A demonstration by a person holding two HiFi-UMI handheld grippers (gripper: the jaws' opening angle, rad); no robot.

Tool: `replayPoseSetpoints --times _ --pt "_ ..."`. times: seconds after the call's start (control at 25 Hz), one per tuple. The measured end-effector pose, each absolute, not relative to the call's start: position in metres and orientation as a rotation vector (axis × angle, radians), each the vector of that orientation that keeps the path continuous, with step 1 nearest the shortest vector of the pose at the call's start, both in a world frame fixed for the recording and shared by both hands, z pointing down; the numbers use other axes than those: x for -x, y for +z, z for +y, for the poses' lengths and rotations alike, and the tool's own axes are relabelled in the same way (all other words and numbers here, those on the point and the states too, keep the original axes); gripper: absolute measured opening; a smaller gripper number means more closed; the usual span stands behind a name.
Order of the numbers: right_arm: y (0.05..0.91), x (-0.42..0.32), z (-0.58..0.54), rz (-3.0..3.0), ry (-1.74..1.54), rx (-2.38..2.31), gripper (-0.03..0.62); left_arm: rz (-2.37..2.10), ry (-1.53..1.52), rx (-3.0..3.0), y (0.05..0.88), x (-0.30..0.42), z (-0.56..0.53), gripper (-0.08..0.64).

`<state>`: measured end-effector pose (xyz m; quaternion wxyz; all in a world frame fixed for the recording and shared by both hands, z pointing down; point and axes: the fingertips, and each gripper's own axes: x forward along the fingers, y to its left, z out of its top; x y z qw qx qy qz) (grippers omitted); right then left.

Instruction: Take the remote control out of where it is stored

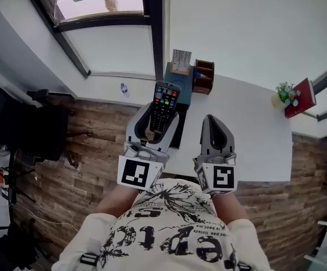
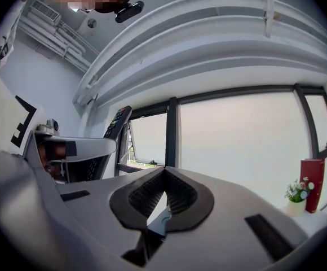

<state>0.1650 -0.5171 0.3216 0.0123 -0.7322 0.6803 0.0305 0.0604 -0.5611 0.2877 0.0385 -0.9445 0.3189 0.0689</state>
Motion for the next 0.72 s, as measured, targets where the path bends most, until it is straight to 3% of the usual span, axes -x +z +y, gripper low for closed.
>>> replayPoseSetpoints --times 0.72 --pt "0.326 -0.144 -0.495 2.120 0.093 2.275 -0.008 1.086 0.137 2.849 0.305 -0.033 -0.555 0.247"
